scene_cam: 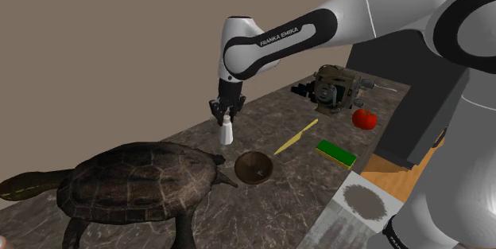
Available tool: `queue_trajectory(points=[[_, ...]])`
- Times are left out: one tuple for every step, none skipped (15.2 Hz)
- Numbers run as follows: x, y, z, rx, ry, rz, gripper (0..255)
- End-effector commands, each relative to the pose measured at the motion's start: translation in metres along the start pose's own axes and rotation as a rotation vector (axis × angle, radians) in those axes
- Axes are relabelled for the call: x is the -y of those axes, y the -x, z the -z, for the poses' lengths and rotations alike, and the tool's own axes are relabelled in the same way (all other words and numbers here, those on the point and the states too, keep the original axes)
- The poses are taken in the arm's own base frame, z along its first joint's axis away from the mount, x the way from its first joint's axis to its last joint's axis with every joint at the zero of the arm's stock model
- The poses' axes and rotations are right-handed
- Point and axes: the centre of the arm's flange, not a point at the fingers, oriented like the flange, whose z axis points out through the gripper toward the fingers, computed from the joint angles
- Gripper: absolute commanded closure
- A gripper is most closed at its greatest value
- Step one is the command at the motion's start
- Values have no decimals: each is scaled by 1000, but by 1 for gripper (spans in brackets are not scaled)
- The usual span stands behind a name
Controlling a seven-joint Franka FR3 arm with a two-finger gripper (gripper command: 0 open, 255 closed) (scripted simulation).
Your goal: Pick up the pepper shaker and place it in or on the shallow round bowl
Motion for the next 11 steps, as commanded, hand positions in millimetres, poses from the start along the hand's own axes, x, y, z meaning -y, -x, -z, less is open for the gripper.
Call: queue_trajectory(points=[[2,0,10,0,0,0,255],[2,0,16,0,0,0,255],[3,-1,21,0,0,0,255],[3,-1,26,0,0,0,255],[4,-1,31,0,0,0,255],[4,-2,37,0,0,0,255],[5,-2,42,0,0,0,255],[5,-2,47,0,0,0,255],[6,-2,52,0,0,0,255],[6,-3,58,0,0,0,255],[7,-3,63,0,0,0,255]])
